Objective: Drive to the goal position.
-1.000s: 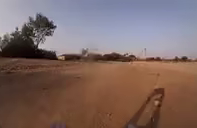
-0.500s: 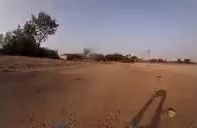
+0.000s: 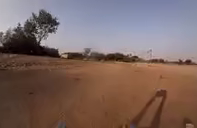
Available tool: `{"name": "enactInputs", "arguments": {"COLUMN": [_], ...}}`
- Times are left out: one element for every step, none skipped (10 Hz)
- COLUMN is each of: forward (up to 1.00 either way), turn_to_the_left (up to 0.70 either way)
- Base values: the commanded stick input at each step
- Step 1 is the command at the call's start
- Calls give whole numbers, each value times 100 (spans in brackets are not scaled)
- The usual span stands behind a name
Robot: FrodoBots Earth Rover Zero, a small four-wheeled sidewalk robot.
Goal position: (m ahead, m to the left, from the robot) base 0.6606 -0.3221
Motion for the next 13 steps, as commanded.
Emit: {"name": "enactInputs", "arguments": {"forward": [63,63,63,63,63,63,63,63,64,64,64,64,64], "turn_to_the_left": [0,0,0,0,0,0,0,0,0,0,0,0,0]}}
